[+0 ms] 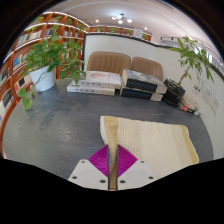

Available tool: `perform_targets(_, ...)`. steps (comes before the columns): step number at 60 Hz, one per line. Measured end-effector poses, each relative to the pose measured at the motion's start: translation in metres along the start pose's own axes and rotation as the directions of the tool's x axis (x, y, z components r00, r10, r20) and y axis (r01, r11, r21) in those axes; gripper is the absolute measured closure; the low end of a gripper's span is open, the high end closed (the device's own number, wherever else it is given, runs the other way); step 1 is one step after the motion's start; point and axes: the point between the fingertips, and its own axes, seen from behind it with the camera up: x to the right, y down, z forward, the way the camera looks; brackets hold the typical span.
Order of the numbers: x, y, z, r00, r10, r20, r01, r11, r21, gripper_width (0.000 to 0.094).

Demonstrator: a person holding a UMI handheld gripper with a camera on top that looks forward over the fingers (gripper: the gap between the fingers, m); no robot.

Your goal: Fold towel

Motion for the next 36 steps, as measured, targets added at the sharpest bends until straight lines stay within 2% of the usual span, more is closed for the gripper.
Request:
perform_targets(8,0.0,0.0,0.0,0.996,-0.086,0.023,0.087,0.996,-0.025,0.0889)
perform_targets(14,0.0,-0.007,-0.009,0.996,-0.059,0.066,0.061,0.998,-0.034,0.0895)
perform_targets(27,0.123,-0.088,-0.065,0.999,0.023,-0.036,-0.019,0.993,0.119,0.0896)
perform_targets(32,0.183,-0.093,-0.071,0.996,0.028,-0.08,-0.017,0.991,0.135,0.0896)
perform_targets(36,0.22,-0.078,-0.065,0.995,0.04,-0.094,-0.028,0.993,0.119,0.0897)
